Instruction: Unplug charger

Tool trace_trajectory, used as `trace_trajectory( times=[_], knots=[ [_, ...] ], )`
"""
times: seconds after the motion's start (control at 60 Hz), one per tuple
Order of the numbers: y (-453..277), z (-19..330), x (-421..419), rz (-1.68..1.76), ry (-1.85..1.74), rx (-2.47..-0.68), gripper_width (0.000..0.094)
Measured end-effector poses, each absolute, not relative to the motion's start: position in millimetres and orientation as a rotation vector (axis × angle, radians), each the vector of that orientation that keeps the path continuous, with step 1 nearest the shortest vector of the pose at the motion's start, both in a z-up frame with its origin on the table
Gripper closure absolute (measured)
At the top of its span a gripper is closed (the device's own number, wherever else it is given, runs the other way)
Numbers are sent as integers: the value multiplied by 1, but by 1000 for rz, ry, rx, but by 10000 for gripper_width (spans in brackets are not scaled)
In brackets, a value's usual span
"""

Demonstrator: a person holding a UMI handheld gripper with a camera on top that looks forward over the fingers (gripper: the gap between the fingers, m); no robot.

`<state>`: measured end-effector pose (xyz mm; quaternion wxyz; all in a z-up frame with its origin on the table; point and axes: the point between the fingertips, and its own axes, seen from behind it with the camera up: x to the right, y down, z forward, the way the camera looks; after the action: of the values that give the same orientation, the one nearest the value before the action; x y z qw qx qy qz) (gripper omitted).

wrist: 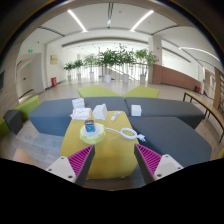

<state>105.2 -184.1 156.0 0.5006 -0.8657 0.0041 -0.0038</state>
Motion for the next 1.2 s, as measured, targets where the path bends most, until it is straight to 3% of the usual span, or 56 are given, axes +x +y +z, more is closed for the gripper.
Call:
trace_trajectory(
  times=[0.017,0.183,0.483,0.767,0.9,0.95,1.2],
  knots=[
    [-180,167,98,-13,14,-2096,110],
    [-159,164,95,-44,11,-2106,112],
    [-65,87,23,24,-160,-2144,112],
    [48,58,-15,63,-87,-2022,143],
    [82,47,-21,25,-113,-1960,281],
    [94,45,-15,-32,-121,-1911,542],
    [95,45,-19,28,-119,-1900,709]
  ],
)
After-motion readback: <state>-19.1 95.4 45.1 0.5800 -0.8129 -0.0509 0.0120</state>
